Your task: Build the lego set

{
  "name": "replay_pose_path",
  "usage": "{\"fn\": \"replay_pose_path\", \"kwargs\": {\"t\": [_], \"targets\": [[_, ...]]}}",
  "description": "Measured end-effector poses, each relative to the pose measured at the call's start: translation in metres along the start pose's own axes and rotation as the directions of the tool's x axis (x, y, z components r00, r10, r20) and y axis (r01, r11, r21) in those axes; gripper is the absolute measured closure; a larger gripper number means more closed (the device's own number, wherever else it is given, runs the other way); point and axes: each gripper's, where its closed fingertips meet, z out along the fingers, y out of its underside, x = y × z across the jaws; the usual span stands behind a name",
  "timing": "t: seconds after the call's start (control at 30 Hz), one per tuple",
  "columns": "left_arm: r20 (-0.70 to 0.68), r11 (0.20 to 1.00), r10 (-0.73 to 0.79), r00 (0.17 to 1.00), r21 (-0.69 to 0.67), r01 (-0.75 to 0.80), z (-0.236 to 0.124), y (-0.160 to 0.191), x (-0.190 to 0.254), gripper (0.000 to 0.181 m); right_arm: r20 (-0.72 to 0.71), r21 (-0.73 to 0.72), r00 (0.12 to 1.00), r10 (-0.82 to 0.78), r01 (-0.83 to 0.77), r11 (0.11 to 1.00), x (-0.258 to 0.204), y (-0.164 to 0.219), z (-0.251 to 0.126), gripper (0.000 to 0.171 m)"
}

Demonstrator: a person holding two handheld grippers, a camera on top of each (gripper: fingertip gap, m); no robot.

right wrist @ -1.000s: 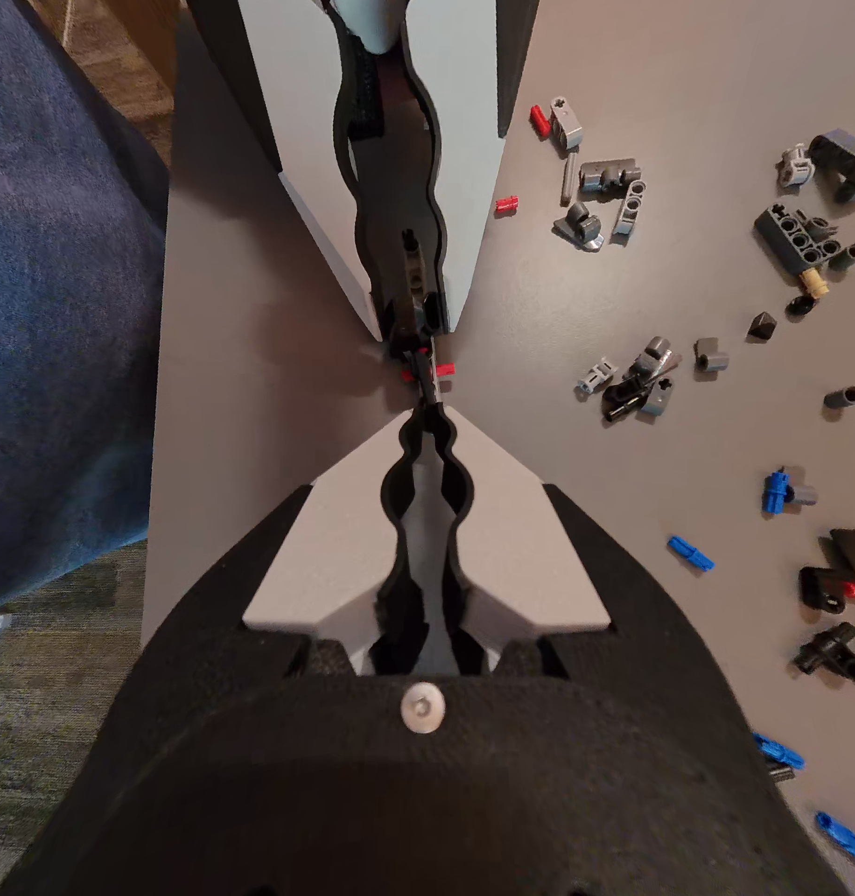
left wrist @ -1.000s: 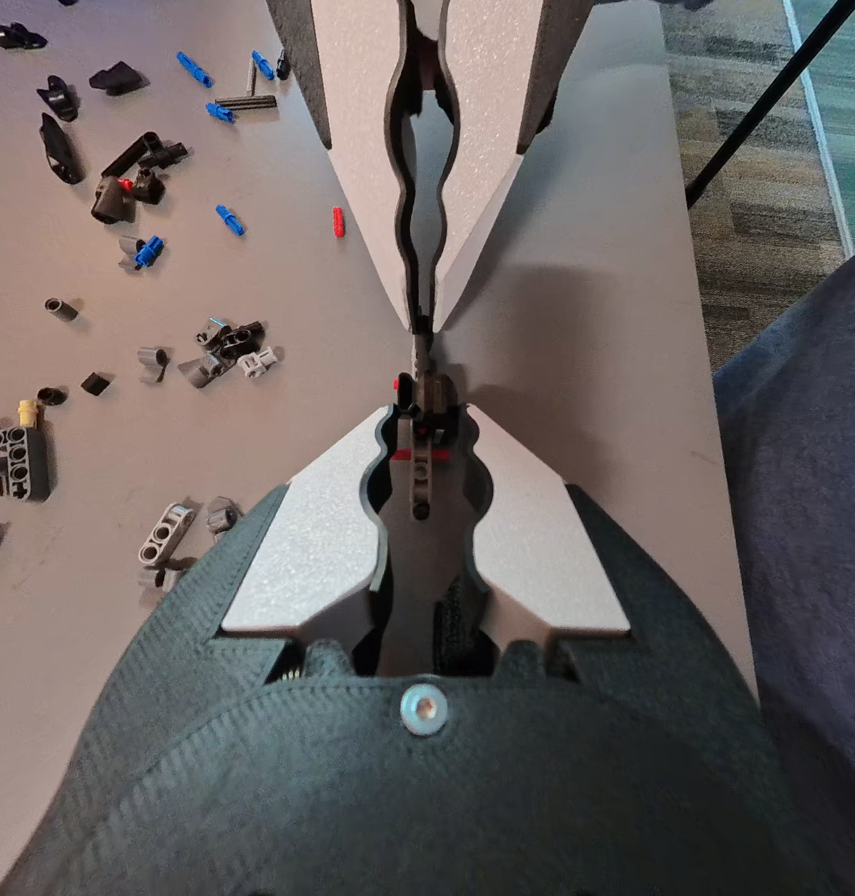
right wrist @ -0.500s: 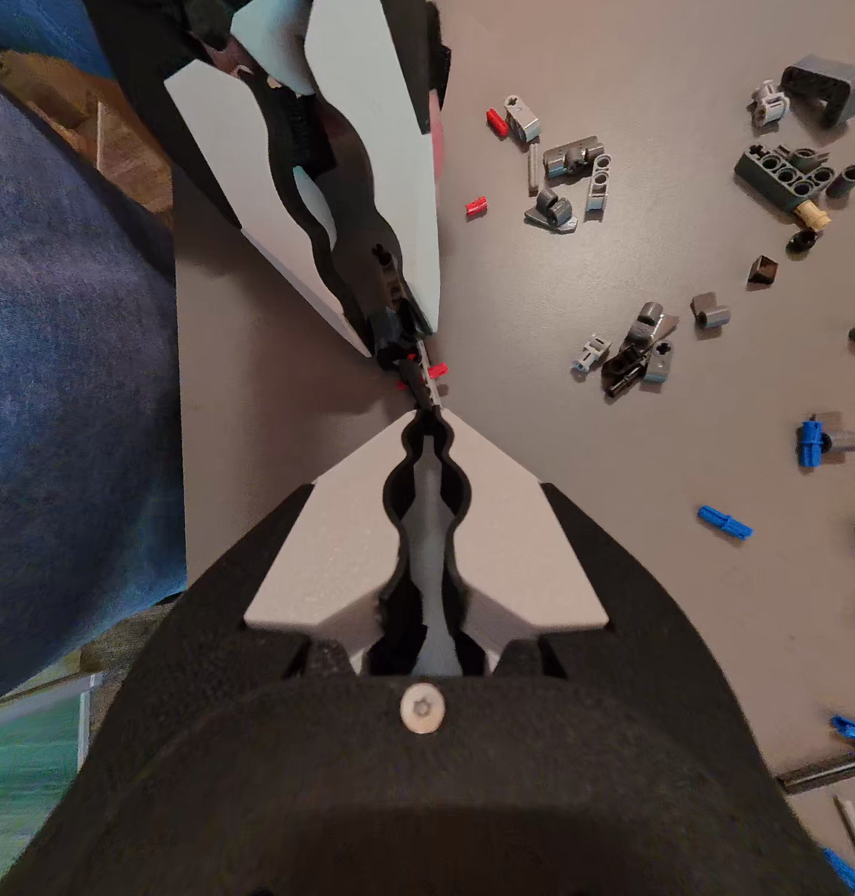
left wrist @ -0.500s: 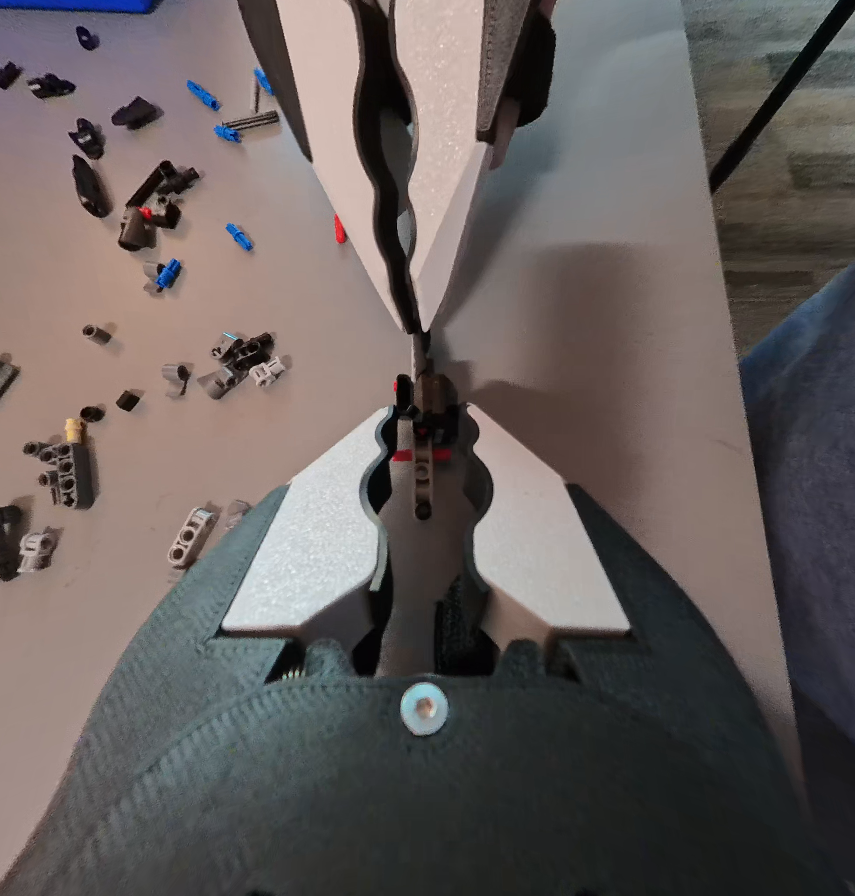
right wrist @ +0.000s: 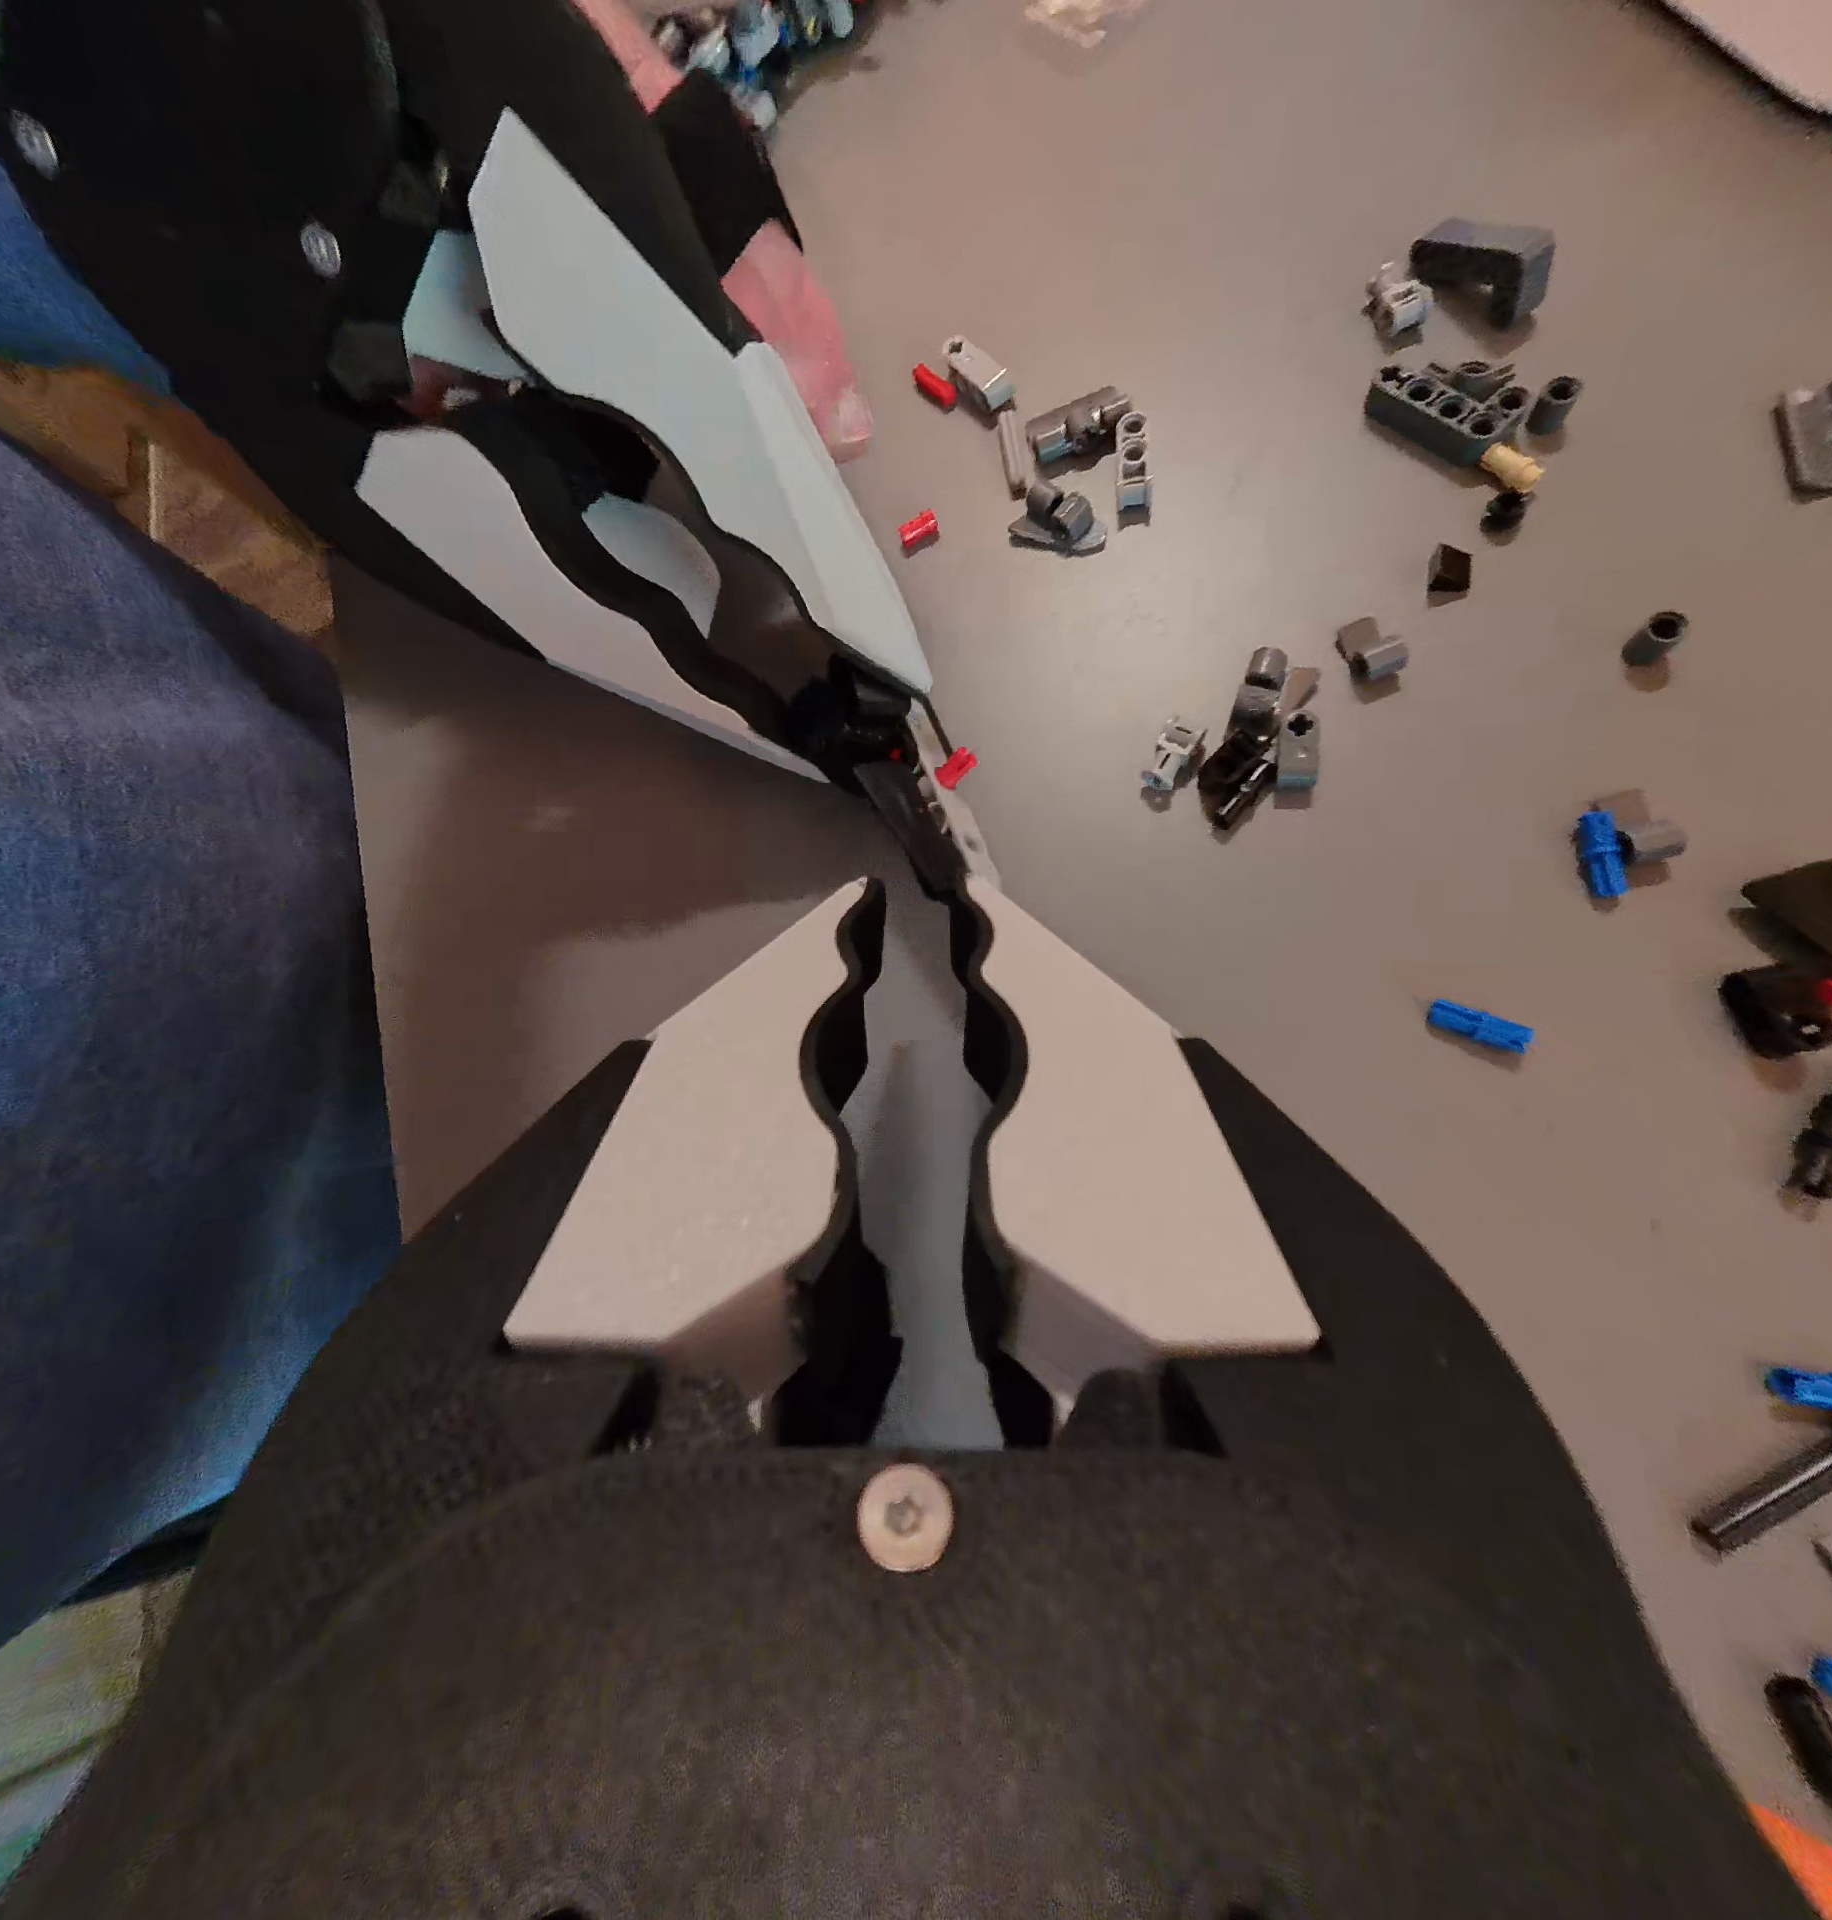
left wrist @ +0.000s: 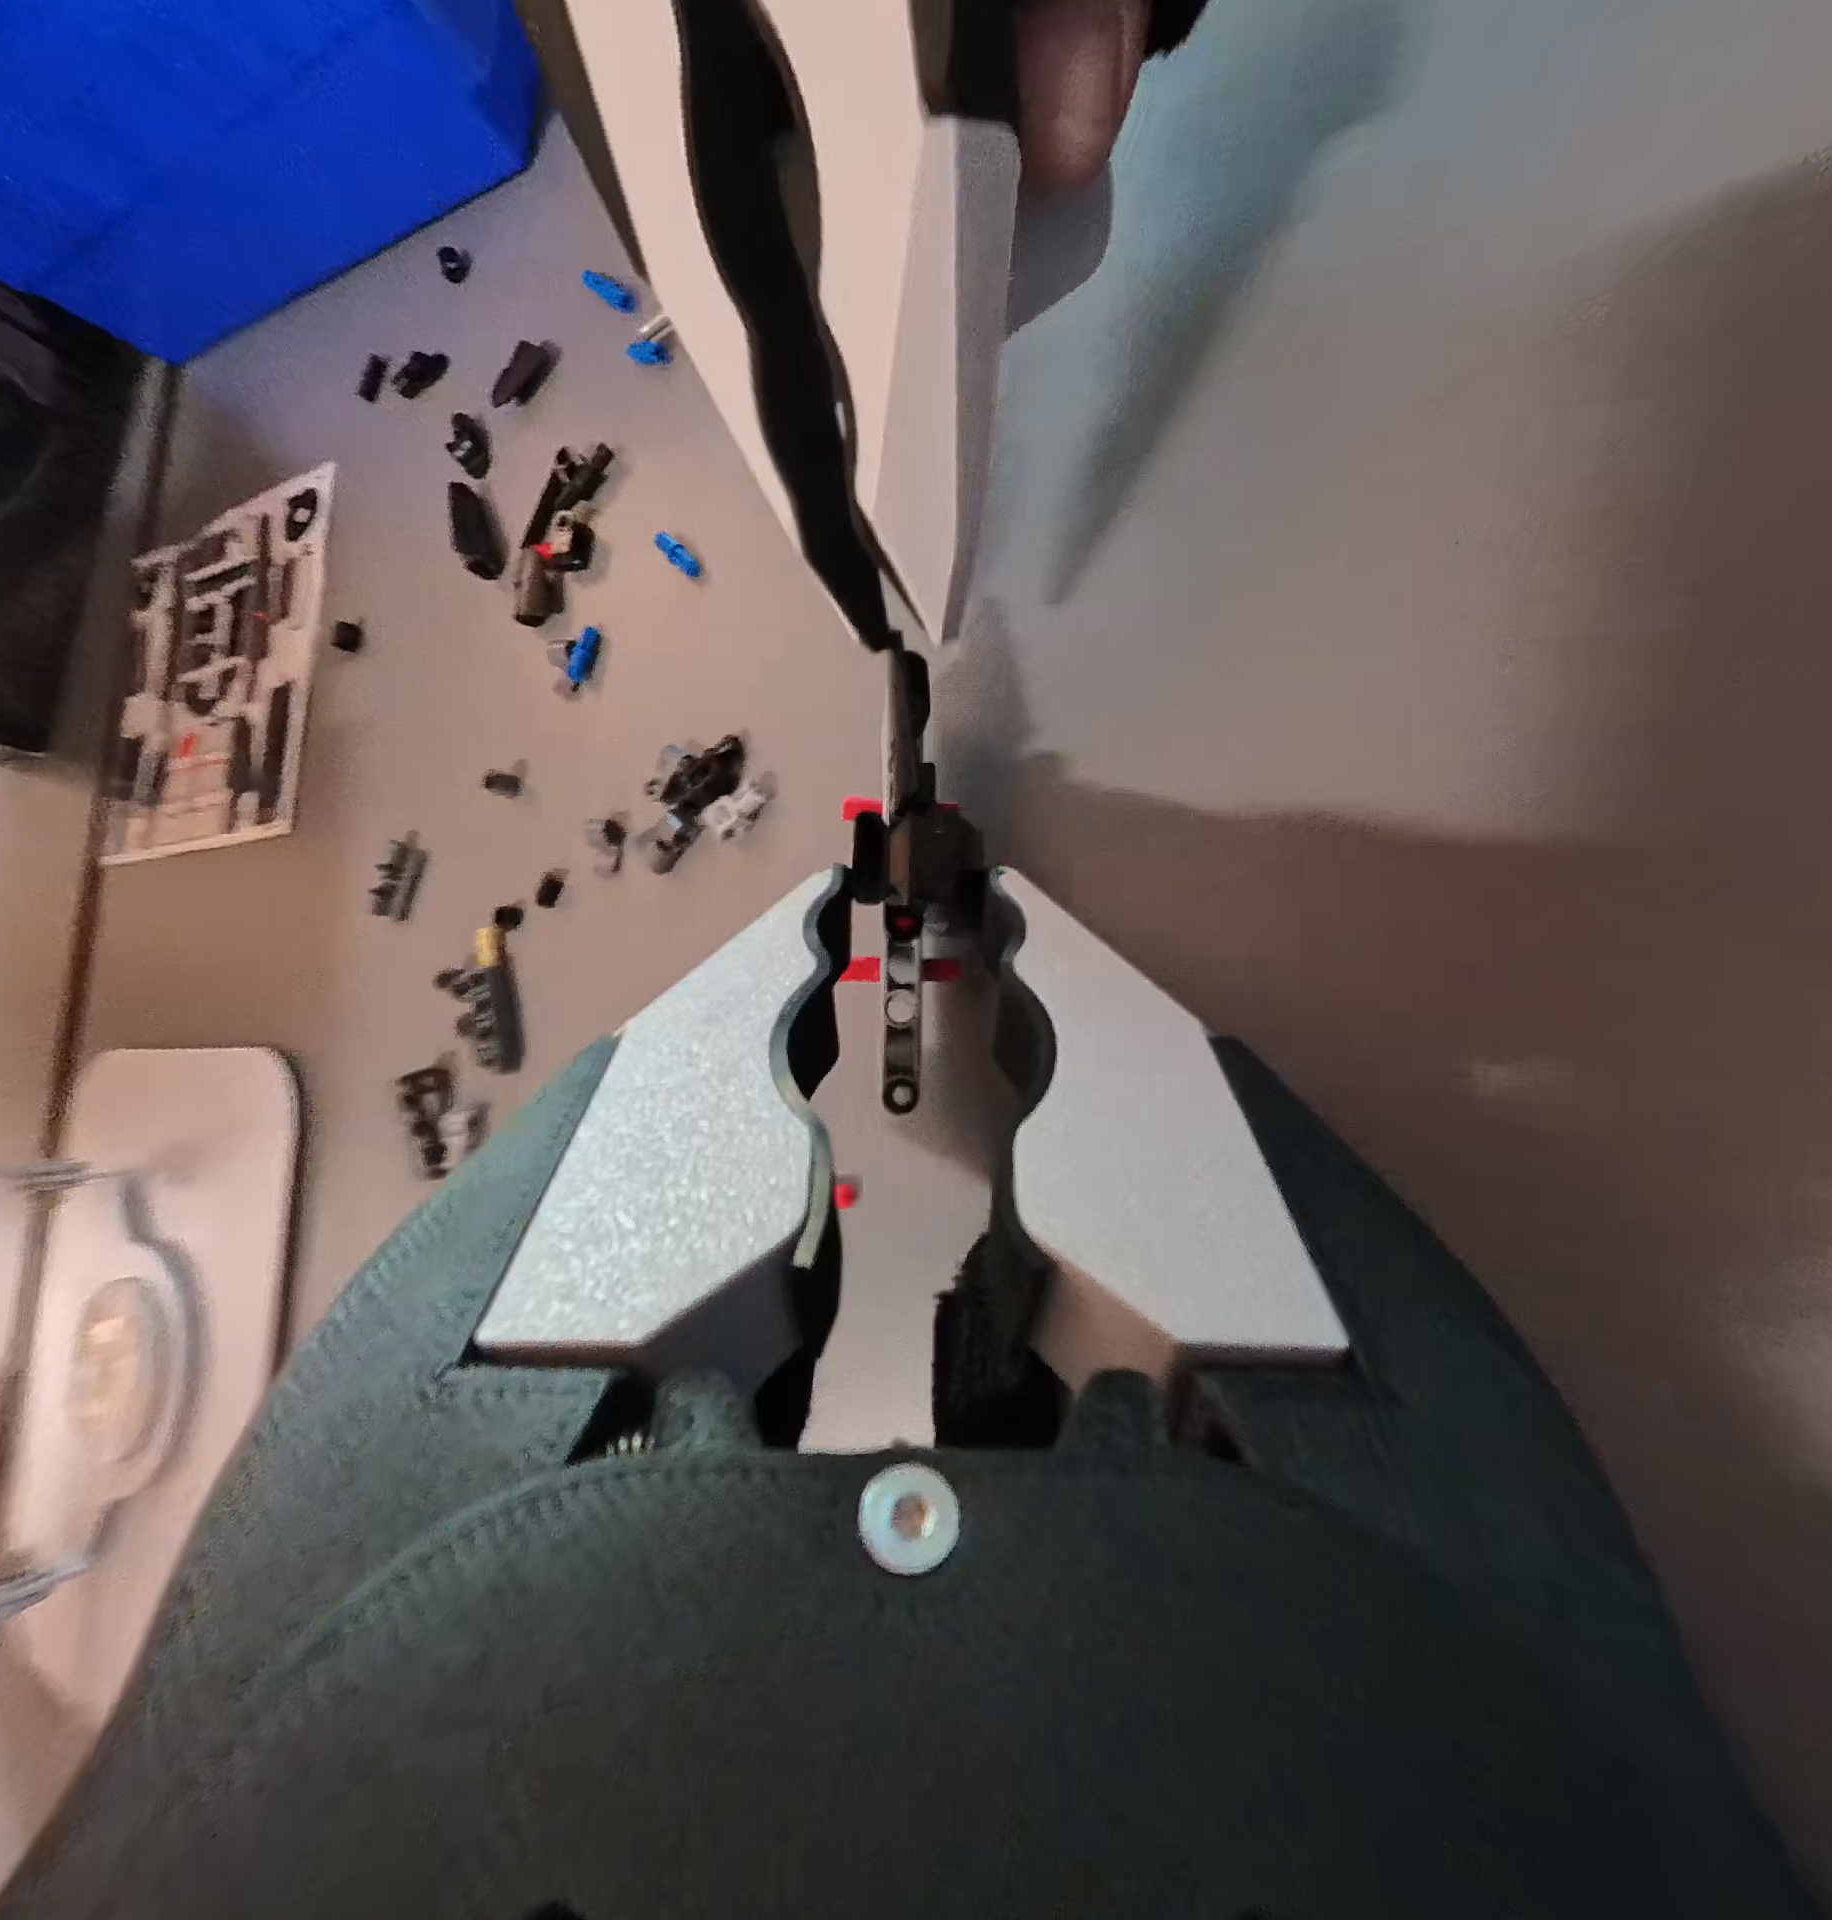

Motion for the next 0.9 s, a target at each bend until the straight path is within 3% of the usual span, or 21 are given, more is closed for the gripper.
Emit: {"fn": "replay_pose_path", "kwargs": {"t": [0.2, 0.47, 0.57, 0.73, 0.8, 0.9], "targets": [[0.166, 0.98, 0.196, 0.967, -0.067, -0.187, 0.005, -0.002, -0.008, 0.158, -0.049, 0.057, 0.997, 0.052, -0.049, 0.997, 0.004, 0.0, -0.006, 0.162], [0.191, 0.963, 0.269, 0.944, -0.036, -0.267, -0.002, -0.005, 0.012, 0.143, -0.131, 0.094, 0.988, 0.084, -0.072, 0.993, 0.002, 0.009, -0.014, 0.157], [0.174, 0.977, 0.21, 0.962, -0.003, -0.213, -0.01, -0.008, 0.015, 0.134, -0.13, 0.098, 0.989, 0.075, -0.063, 0.993, -0.003, 0.01, -0.016, 0.152], [0.065, 0.997, 0.029, 0.997, 0.072, -0.034, -0.026, -0.007, 0.011, 0.134, -0.137, 0.047, 0.99, 0.025, -0.019, 0.999, -0.013, 0.01, -0.01, 0.137], [0.012, 0.998, -0.012, 1.0, 0.069, 0.011, -0.026, -0.003, 0.006, 0.132, -0.161, -0.004, 0.987, -0.008, 0.007, 1.0, -0.015, 0.013, -0.004, 0.129], [-0.092, 0.999, -0.042, 0.995, 0.02, 0.044, -0.019, 0.006, 0.003, 0.126, -0.172, -0.041, 0.984, -0.052, 0.046, 0.998, -0.018, 0.013, 0.008, 0.13]]}}
